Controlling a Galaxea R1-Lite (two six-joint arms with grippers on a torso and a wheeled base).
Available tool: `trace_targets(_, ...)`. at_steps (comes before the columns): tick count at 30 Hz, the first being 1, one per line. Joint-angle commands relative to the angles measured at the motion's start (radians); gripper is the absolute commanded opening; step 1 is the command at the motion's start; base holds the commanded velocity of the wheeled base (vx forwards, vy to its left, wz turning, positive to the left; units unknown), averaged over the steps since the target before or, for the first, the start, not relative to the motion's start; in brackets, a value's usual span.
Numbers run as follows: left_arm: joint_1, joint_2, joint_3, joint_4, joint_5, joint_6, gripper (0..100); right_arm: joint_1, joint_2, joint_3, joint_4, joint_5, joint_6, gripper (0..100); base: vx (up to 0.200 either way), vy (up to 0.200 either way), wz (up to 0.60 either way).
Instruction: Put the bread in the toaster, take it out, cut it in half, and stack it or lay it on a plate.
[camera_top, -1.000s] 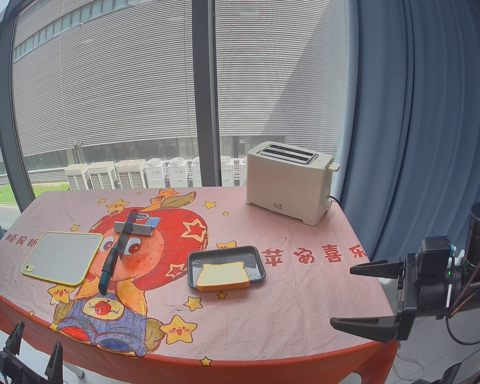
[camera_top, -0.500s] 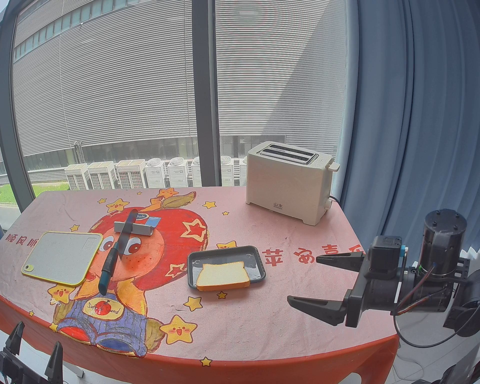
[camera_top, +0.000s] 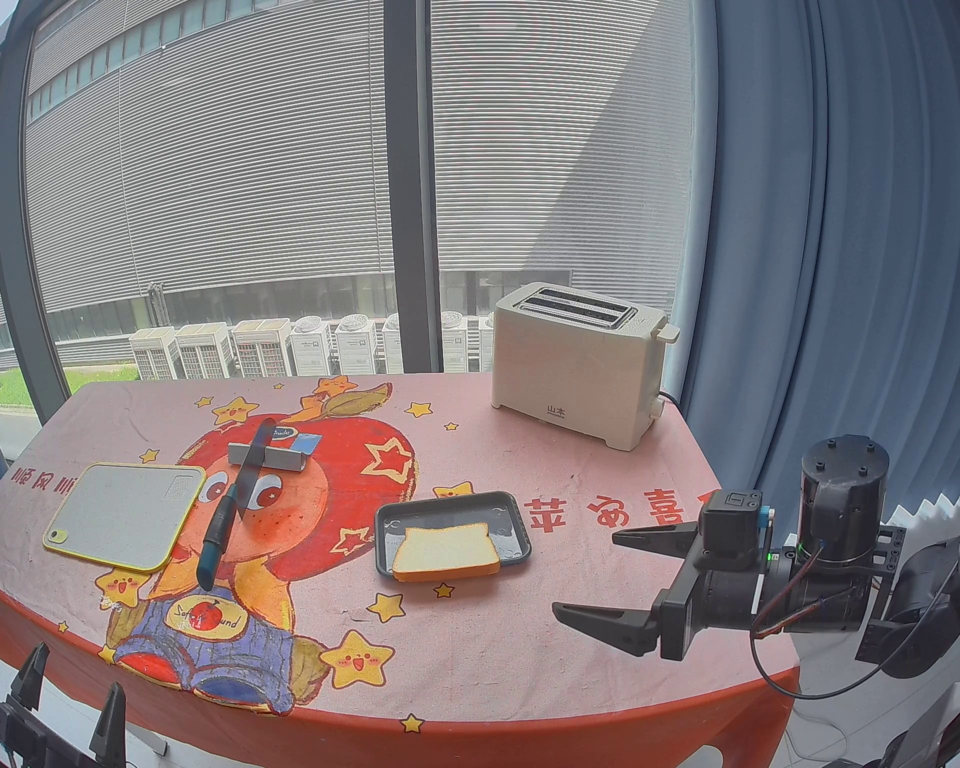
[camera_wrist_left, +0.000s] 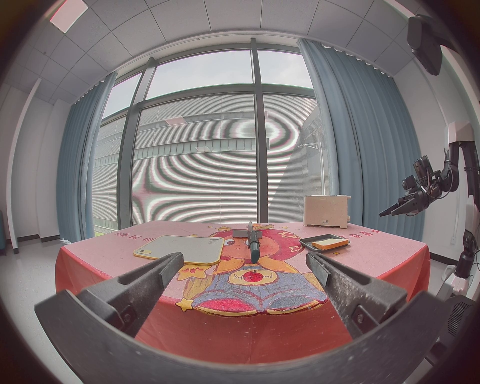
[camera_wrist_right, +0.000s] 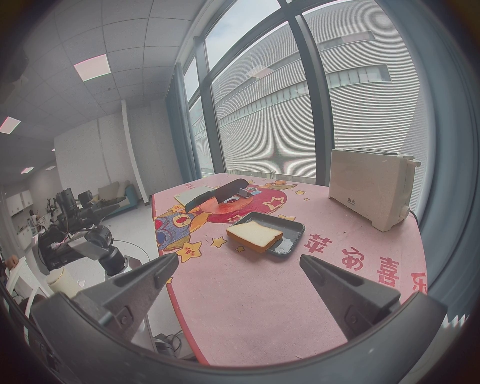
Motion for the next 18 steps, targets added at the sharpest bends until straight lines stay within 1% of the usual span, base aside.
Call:
trace_targets(1, 0.000, -0.016, 0.018, 0.000, 0.000, 0.000, 100, 0.003, 0.015, -0.013, 0.000, -0.007, 0.014, 100, 0.000, 0.000, 0.00)
trace_targets(8, 0.000, -0.016, 0.018, 0.000, 0.000, 0.000, 100, 0.007, 0.038, -0.037, -0.002, -0.002, 0.063, 100, 0.000, 0.000, 0.00)
trace_targets(10, 0.000, -0.016, 0.018, 0.000, 0.000, 0.001, 100, 0.007, 0.041, -0.048, 0.000, -0.002, 0.089, 100, 0.000, 0.000, 0.00)
trace_targets(11, 0.000, -0.016, 0.018, 0.000, 0.000, 0.001, 100, 0.007, 0.043, -0.049, 0.000, -0.002, 0.092, 100, 0.000, 0.000, 0.00)
trace_targets(12, 0.000, -0.016, 0.018, -0.002, 0.000, 0.000, 100, 0.007, 0.051, -0.057, 0.000, -0.001, 0.129, 100, 0.000, 0.000, 0.00)
trace_targets(14, 0.000, -0.016, 0.018, 0.000, 0.000, 0.001, 100, 0.005, 0.051, -0.060, 0.000, 0.004, 0.152, 100, 0.000, 0.000, 0.00)
trace_targets(15, 0.000, -0.016, 0.018, 0.000, 0.000, 0.000, 100, 0.005, 0.051, -0.060, 0.000, 0.005, 0.154, 100, 0.000, 0.000, 0.00)
trace_targets(16, 0.000, -0.016, 0.018, -0.002, 0.000, 0.000, 100, 0.007, 0.054, -0.066, 0.001, 0.007, 0.177, 100, 0.000, 0.000, 0.00)
trace_targets(18, 0.000, -0.016, 0.018, 0.000, 0.000, 0.000, 100, 0.008, 0.061, -0.069, 0.001, 0.008, 0.195, 100, 0.000, 0.000, 0.00)
